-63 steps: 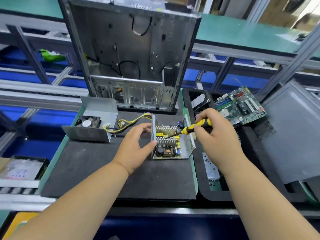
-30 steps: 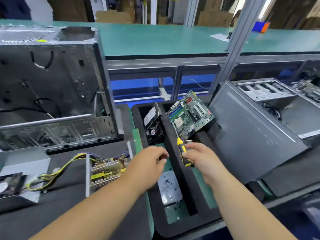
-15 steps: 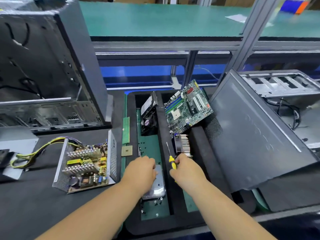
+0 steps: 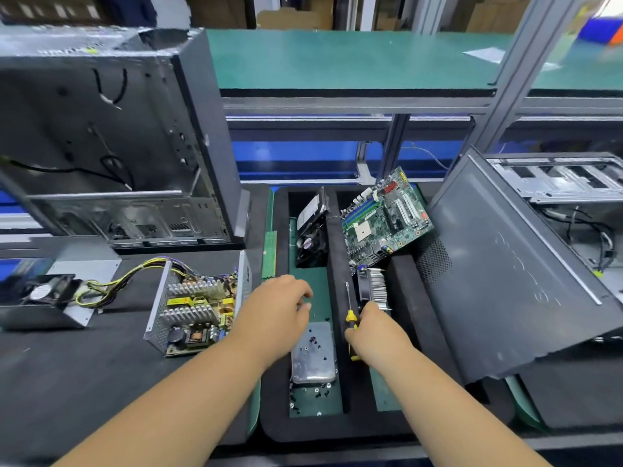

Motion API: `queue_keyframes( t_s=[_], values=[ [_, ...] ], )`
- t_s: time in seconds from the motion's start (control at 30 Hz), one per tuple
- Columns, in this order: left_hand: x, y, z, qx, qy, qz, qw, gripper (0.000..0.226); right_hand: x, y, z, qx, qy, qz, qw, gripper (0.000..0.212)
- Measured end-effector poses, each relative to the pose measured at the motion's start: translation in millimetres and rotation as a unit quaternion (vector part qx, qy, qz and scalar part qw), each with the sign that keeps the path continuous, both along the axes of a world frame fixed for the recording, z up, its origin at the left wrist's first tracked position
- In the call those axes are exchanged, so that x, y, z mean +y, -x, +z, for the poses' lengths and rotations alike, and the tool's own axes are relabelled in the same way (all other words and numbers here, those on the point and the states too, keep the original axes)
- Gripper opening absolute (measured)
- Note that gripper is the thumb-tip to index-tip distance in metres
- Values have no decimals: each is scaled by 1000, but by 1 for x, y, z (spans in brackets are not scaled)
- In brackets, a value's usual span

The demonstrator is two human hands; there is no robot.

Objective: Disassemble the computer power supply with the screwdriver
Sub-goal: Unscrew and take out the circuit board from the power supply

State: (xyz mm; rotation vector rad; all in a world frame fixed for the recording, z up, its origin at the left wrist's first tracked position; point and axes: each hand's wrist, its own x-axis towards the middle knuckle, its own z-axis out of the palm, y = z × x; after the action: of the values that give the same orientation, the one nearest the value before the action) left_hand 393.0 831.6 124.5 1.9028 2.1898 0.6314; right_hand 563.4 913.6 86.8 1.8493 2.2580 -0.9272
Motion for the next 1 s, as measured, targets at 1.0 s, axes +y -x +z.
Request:
queue_keyframes(
  t_s=[1.0],
  values=[
    [-63, 265, -31, -241, 57, 179, 952, 49, -50, 240, 43, -115, -181, 426, 879, 76]
  ],
)
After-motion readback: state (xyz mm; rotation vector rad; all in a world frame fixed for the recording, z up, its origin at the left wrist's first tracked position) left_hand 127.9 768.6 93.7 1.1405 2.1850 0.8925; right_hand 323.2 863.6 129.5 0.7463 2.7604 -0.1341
